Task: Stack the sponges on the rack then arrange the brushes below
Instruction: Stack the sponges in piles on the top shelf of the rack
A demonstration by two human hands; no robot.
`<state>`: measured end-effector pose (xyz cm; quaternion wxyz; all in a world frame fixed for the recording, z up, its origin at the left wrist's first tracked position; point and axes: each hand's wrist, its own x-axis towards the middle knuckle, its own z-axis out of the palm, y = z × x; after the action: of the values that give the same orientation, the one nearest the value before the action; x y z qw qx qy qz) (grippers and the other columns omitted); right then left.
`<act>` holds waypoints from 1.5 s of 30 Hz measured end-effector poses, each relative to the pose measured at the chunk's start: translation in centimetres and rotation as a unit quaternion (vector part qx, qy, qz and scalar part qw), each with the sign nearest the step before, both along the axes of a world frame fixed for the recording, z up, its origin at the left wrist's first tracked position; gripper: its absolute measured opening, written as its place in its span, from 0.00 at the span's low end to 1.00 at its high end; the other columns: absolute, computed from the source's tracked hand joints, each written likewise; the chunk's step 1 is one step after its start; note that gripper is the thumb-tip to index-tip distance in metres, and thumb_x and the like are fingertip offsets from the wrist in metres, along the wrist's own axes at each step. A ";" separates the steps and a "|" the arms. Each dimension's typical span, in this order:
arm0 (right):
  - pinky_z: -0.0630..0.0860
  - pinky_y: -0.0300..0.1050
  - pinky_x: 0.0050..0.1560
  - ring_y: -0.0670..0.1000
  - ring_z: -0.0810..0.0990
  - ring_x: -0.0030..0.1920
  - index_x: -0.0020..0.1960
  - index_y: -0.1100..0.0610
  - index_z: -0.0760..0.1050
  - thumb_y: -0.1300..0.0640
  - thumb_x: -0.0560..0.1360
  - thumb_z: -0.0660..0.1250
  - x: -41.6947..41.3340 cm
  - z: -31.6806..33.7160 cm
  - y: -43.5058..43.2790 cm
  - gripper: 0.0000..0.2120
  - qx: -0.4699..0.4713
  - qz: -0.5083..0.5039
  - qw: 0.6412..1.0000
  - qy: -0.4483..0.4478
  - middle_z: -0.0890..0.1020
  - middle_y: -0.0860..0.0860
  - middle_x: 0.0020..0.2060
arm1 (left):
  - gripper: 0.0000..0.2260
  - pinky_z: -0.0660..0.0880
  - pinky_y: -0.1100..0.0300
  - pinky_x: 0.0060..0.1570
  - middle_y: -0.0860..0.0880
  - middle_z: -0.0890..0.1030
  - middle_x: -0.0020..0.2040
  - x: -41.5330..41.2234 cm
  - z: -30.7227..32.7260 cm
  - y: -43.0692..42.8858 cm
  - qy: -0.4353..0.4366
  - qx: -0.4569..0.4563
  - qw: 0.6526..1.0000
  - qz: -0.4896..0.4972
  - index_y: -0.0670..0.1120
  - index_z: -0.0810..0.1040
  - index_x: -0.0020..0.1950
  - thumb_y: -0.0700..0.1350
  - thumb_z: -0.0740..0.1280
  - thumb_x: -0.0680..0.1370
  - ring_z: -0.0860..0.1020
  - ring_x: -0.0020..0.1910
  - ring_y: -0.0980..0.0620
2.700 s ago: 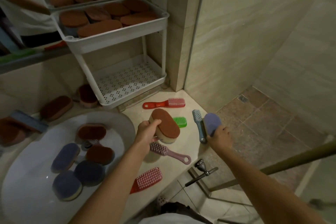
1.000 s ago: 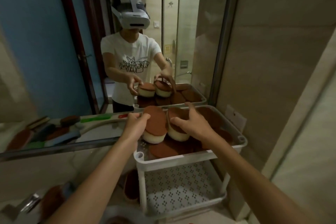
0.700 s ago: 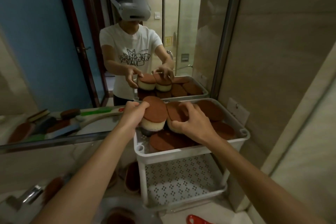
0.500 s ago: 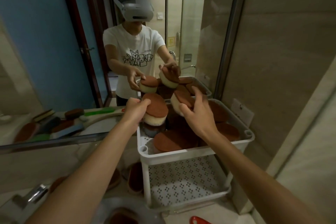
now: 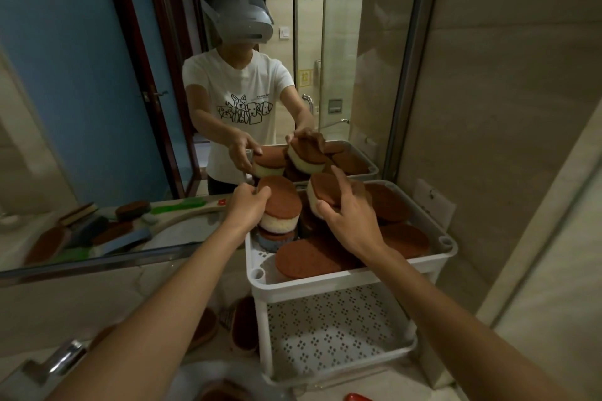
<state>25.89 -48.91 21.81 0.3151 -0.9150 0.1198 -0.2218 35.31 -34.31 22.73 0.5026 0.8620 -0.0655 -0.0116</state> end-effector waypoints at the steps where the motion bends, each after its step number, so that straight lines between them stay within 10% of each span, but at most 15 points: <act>1: 0.68 0.53 0.64 0.61 0.62 0.70 0.75 0.45 0.50 0.47 0.76 0.61 0.0 0.0 0.0 0.31 -0.007 0.002 1.000 0.002 0.62 0.57 0.70 | 0.15 0.62 0.56 0.34 0.48 0.68 0.32 -0.1 0.0 0.0 -0.011 0.017 1.000 -0.003 0.45 0.67 0.33 0.46 0.60 0.79 0.69 0.32 0.50; 18: 0.66 0.53 0.66 0.60 0.59 0.72 0.73 0.43 0.59 0.46 0.77 0.60 0.1 -0.1 0.4 0.25 -0.078 0.028 0.996 0.022 0.60 0.55 0.72 | 0.24 0.69 0.52 0.57 0.40 0.71 0.66 -1.1 0.2 0.0 -0.046 0.140 0.989 0.000 0.41 0.66 0.69 0.55 0.60 0.78 0.69 0.66 0.41; 29: 0.60 0.53 0.70 0.60 0.57 0.72 0.73 0.43 0.59 0.45 0.79 0.57 0.0 0.0 0.8 0.23 -0.145 0.061 0.985 0.067 0.57 0.55 0.73 | 0.18 0.68 0.55 0.48 0.38 0.76 0.59 -1.0 -0.2 0.0 -0.067 0.140 0.988 -0.009 0.40 0.71 0.62 0.51 0.59 0.79 0.73 0.59 0.40; 45: 0.63 0.55 0.68 0.63 0.59 0.71 0.73 0.44 0.60 0.47 0.79 0.57 0.2 0.1 1.1 0.23 -0.196 0.061 0.973 0.111 0.58 0.53 0.74 | 0.21 0.67 0.52 0.65 0.41 0.71 0.70 -1.1 0.1 0.1 -0.066 0.166 0.983 -0.049 0.45 0.65 0.73 0.50 0.57 0.81 0.67 0.69 0.41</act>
<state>26.11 -47.81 21.87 0.1276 -0.9833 0.0526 -0.1187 34.26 -34.17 22.87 0.3460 0.9280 -0.1382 0.0100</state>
